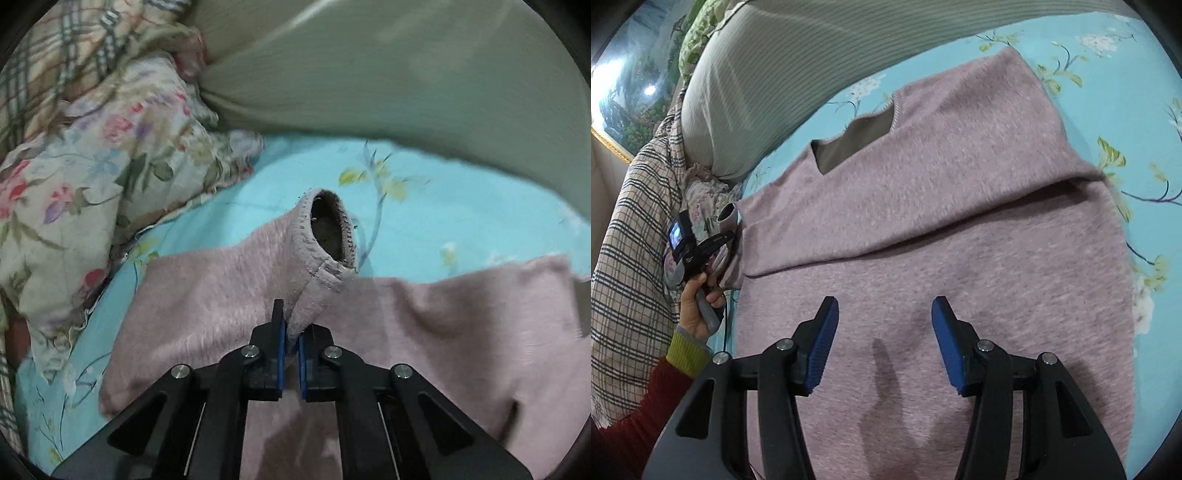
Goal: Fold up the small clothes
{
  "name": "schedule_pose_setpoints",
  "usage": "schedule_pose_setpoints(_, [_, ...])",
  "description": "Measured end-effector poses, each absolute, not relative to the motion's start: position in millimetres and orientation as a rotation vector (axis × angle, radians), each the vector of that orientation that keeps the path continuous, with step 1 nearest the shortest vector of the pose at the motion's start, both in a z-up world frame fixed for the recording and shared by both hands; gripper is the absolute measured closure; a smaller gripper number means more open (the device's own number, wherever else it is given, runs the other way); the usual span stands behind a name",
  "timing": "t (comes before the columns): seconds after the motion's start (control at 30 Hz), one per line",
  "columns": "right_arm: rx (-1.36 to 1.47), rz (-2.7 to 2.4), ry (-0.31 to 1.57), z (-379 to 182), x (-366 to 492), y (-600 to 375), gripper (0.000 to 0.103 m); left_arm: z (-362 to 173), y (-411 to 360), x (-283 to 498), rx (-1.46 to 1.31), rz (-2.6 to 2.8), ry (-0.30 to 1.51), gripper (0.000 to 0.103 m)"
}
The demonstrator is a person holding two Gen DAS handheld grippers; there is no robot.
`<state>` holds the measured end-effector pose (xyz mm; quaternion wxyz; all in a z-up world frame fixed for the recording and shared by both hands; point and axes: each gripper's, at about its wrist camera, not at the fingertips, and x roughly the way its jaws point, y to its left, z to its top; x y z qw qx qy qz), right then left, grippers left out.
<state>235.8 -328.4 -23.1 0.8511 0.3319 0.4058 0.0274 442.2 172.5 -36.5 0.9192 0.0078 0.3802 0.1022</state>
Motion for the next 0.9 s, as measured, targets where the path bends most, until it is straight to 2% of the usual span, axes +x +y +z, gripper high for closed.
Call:
schedule_pose_setpoints(0.23, [0.709,0.065,0.835,-21,230,-330,0.049,13,122,371,-0.133,-0.004,0.674,0.099])
schedule_pose_setpoints(0.5, [0.729,0.017,0.794,-14,214,-358,0.049,34,-2,331,-0.207,-0.276,0.656,0.099])
schedule_pose_setpoints(0.67, [0.773,-0.056,0.759,-18,202,-389,0.049,16,-87,337,-0.181,-0.394,0.706,0.099])
schedule_pose_setpoints(0.9, [0.802,-0.097,0.754,-23,205,-409,0.049,-44,-168,356,-0.098,-0.459,0.831,0.097])
